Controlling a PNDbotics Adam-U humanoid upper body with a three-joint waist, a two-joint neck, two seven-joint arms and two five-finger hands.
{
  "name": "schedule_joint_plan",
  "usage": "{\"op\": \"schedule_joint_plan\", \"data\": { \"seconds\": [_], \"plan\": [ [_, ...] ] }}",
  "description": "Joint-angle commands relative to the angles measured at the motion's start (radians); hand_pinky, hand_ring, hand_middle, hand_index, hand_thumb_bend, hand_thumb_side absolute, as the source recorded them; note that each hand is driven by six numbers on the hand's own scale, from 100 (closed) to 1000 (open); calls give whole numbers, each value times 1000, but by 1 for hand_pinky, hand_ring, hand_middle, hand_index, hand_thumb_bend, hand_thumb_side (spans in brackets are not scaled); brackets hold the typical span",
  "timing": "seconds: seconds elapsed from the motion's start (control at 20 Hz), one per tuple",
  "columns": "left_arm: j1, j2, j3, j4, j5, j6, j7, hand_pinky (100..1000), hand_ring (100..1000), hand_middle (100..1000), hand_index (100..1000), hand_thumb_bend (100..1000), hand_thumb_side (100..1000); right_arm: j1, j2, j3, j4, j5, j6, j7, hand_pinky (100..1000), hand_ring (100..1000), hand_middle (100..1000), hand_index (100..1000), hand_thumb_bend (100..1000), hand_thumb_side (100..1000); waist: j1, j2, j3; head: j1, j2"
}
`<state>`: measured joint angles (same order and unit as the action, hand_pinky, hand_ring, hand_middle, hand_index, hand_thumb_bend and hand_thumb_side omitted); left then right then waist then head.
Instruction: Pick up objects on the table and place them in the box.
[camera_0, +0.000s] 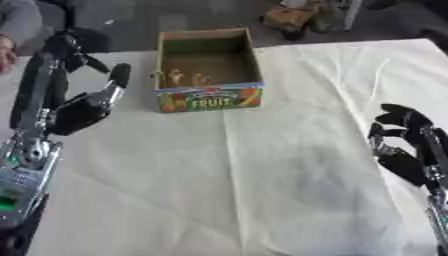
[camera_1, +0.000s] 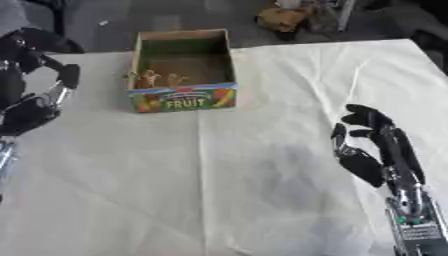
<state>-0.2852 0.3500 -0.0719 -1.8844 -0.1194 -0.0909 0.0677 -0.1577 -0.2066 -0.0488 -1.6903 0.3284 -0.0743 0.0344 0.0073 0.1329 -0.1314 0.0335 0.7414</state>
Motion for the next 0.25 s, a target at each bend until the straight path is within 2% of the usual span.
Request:
{"op": "schedule_joint_plan", "data": {
  "seconds": [0.05, 0.25],
  "plan": [
    [18, -1, 14, -30, 58, 34, 0, 519, 679, 647, 699, 332, 396, -8, -17, -7, -13, 1, -1, -2, 711, 787, 654, 833, 100, 266, -1, -12, 2, 2, 7],
    [61, -16, 28, -14, 132, 50, 4, 516, 678, 646, 696, 305, 422, -7, -17, -9, -13, 0, 0, -4, 711, 787, 654, 833, 100, 266, 0, -12, 5, 6, 10]
  ]
}}
